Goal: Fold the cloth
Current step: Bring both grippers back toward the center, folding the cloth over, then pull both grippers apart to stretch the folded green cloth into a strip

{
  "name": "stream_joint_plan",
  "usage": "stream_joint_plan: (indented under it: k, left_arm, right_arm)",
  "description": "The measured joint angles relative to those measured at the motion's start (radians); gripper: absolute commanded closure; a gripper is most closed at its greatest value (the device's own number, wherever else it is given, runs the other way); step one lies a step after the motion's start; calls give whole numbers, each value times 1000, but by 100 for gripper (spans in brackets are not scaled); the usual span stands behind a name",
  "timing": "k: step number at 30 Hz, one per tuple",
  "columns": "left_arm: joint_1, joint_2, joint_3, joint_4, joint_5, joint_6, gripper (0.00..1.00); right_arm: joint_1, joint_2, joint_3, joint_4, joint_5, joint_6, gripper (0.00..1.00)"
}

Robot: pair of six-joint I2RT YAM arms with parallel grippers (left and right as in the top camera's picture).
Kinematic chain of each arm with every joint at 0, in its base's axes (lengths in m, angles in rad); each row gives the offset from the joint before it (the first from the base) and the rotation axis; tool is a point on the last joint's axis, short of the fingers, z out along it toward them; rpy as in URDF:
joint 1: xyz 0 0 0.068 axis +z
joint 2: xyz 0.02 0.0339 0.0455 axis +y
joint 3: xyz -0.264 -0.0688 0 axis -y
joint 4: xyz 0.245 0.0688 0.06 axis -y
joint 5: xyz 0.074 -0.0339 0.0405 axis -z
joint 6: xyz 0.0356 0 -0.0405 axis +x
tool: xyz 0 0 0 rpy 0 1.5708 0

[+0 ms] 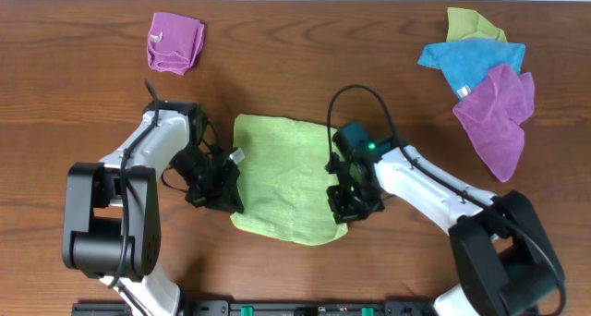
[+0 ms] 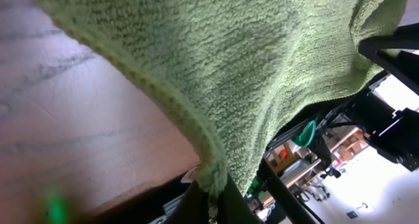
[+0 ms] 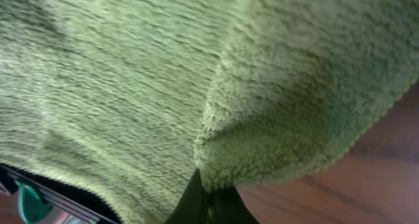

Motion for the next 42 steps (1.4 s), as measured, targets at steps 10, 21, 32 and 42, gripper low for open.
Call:
stream_joint_plan:
  k: [10, 21, 32, 42]
  left_arm:
    - [0, -100, -2, 48, 6, -19, 94]
    - [0, -159, -3, 193, 10, -148, 94]
    - [0, -159, -5, 468, -25, -312, 94]
    - [0, -159, -7, 680, -93, -406, 94]
  right_arm:
    - [0, -254, -69, 51, 141, 133, 99]
    - [-3, -282, -69, 209, 275, 207, 99]
    - [-81, -248, -71, 442, 406, 203, 99]
    - [-96, -138, -71, 617, 443, 175, 99]
